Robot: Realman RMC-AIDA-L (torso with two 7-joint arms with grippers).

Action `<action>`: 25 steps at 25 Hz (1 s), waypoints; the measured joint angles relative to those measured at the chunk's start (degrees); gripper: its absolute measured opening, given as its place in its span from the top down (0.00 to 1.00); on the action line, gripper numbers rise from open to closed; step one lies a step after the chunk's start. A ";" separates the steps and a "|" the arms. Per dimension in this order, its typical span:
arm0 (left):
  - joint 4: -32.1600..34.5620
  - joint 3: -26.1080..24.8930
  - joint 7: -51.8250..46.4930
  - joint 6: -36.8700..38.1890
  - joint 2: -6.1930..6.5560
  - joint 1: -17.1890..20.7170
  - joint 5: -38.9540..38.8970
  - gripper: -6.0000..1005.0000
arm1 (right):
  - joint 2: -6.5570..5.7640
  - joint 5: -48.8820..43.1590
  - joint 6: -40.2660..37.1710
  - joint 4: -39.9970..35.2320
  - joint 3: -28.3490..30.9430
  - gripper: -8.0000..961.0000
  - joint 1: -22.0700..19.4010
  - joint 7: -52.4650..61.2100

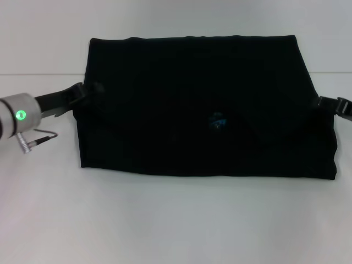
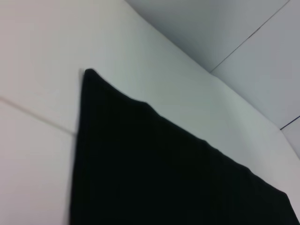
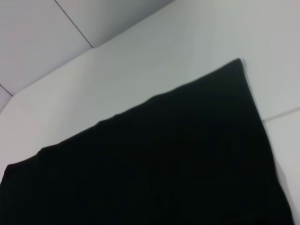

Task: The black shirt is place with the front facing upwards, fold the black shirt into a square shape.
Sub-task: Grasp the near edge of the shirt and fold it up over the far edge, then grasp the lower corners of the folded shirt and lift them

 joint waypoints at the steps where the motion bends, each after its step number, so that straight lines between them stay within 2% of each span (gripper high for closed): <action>1: -0.12 -0.02 -0.66 1.09 0.51 0.71 0.00 0.64 | -0.06 0.06 -0.59 -0.10 0.20 0.48 -0.51 0.03; 4: -1.03 -0.02 -1.65 3.43 1.88 2.05 0.16 0.50 | -0.49 1.84 -2.59 -0.29 0.89 0.35 -2.56 -0.05; 9: -1.51 0.00 -2.97 9.70 3.93 4.19 0.29 0.28 | -1.44 6.61 -9.93 -0.67 0.93 0.28 -6.54 -4.13; 11: -1.53 0.68 -4.19 13.57 5.34 4.78 0.91 0.20 | -1.97 7.83 -14.81 -0.68 0.75 0.25 -7.89 -8.47; 14: -1.35 3.67 -6.91 18.56 7.46 5.50 1.33 0.18 | -2.64 7.64 -23.36 -0.70 0.34 0.20 -9.56 -17.09; 16: -1.33 6.07 -8.11 19.71 8.58 5.82 1.33 0.17 | -2.65 6.40 -28.86 -0.74 -0.03 0.19 -10.60 -24.92; 19: -1.14 10.36 -9.24 20.18 9.13 6.03 1.34 0.17 | -1.60 4.78 -33.81 -0.65 -0.47 0.19 -11.65 -34.74; 22: -1.00 13.52 -8.65 19.73 8.58 5.85 1.34 0.17 | 0.30 3.63 -35.30 -0.67 -1.61 0.19 -12.36 -41.72; 25: -0.84 15.65 -7.92 18.11 7.49 5.40 1.34 0.17 | 1.92 2.06 -34.87 -0.84 -3.48 0.19 -12.49 -45.62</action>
